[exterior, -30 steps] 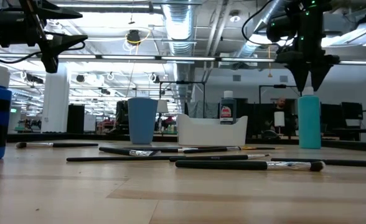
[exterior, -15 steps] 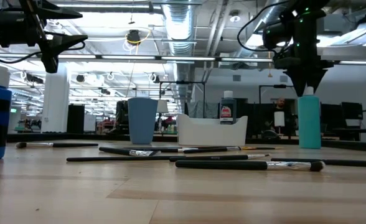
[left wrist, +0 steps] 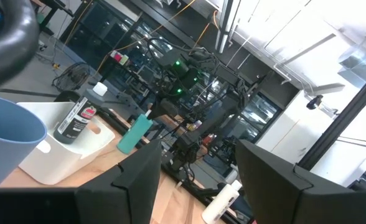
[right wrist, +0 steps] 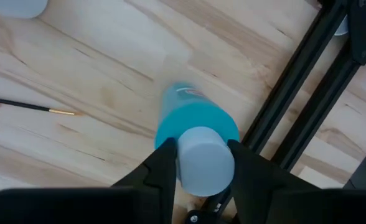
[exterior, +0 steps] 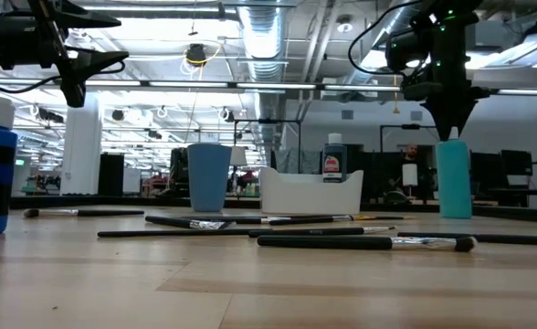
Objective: Pick & Place Paint Supplies
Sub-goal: Put the light blue paint bottle into the white bin
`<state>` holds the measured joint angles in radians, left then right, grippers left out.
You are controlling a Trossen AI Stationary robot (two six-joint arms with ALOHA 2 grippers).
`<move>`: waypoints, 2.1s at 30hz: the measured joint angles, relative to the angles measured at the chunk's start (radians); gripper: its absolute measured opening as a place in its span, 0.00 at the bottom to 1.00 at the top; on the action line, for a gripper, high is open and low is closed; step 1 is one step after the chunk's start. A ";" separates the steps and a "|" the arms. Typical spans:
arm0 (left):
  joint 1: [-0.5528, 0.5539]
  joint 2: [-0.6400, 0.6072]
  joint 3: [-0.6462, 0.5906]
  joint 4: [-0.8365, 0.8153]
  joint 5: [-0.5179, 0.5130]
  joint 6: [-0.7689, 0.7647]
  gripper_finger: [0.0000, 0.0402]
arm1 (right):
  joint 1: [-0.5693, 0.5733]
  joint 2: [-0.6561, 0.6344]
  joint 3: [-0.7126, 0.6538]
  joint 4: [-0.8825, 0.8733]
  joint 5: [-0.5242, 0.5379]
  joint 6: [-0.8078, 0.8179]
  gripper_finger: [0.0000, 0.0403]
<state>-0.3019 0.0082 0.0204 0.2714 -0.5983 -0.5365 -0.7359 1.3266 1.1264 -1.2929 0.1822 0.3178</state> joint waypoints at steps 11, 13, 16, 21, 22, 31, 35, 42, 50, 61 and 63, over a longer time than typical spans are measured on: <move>0.000 0.000 0.000 0.000 0.000 0.000 0.50 | 0.090 -0.011 0.194 -0.025 -0.026 0.066 0.26; 0.000 0.000 0.000 0.000 0.000 0.000 0.50 | 0.121 -0.002 0.243 -0.005 -0.024 0.090 0.27; 0.000 0.000 0.000 0.000 0.000 0.000 0.50 | 0.156 0.006 0.317 -0.012 -0.026 0.102 0.27; 0.000 0.000 0.000 0.000 0.000 0.000 0.50 | 0.218 0.020 0.405 0.052 -0.024 0.129 0.28; 0.000 0.000 0.000 0.000 0.000 0.000 0.50 | 0.226 0.027 0.416 0.058 -0.024 0.129 0.28; 0.000 0.000 0.000 0.000 0.000 0.000 0.50 | 0.277 0.200 0.511 0.095 -0.031 0.090 0.28; 0.000 0.000 0.000 0.000 0.000 0.000 0.50 | 0.277 0.277 0.532 0.087 -0.028 0.065 0.28; 0.000 0.000 0.000 0.000 0.000 0.000 0.50 | 0.277 0.365 0.536 0.073 -0.017 0.038 0.28; 0.000 0.000 0.000 0.000 0.000 0.000 0.50 | 0.277 0.454 0.535 0.093 0.002 0.012 0.28; 0.000 0.000 0.000 0.000 0.000 0.000 0.50 | 0.277 0.479 0.535 0.114 0.006 -0.011 0.34; 0.000 0.000 0.000 0.000 0.000 0.000 0.50 | 0.276 0.479 0.535 0.111 0.006 -0.013 0.35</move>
<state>-0.3019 0.0085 0.0204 0.2710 -0.5987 -0.5365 -0.4603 1.8057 1.6615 -1.1820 0.1883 0.3050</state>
